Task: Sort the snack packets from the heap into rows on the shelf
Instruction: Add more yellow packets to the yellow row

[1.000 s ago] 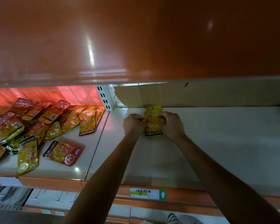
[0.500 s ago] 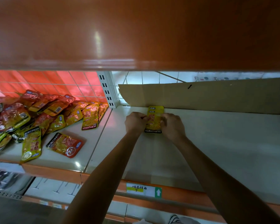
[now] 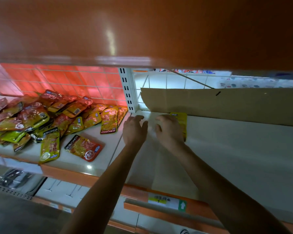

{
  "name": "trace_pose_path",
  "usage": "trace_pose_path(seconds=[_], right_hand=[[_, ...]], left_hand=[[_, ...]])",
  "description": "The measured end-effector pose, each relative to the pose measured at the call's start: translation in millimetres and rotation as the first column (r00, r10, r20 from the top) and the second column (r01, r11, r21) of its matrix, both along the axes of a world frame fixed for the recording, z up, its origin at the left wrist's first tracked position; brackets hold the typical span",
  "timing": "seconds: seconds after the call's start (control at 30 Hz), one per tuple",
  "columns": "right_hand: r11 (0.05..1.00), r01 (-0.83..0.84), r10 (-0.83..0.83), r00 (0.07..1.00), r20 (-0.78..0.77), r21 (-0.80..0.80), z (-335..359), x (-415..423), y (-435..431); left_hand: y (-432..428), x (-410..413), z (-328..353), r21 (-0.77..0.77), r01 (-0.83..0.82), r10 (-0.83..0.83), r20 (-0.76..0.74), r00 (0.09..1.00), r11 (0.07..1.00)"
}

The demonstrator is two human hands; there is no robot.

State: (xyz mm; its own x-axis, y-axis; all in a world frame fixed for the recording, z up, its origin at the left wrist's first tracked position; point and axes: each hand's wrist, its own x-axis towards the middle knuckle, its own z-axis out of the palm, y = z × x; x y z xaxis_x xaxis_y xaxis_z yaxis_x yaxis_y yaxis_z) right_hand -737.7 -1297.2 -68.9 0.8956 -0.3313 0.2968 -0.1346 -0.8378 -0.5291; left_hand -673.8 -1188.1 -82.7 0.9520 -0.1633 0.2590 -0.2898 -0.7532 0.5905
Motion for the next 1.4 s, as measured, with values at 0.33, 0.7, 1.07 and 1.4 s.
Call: trace_pose_path(seconds=[0.33,0.7,1.07,1.4], right_hand=[[0.993,-0.115,0.120,0.971,-0.209,0.035,0,86,96],[0.999,0.038,-0.049,0.938,-0.343,-0.036,-18,135,118],[0.953,0.303,-0.278,0.888,-0.366,0.012,-9,140,149],[0.804,0.325,-0.215,0.940,-0.265,0.499,-2,102,120]], left_hand=[[96,57,4,0.336,-0.123,0.180,-0.145,0.973,0.934],[126,96,3,0.325,0.045,0.065,-0.321,0.945,0.945],[146,100,1,-0.150,-0.089,0.042,-0.288,0.957,0.985],[128,85,1,-0.359,-0.046,-0.028,-0.200,0.979,0.932]])
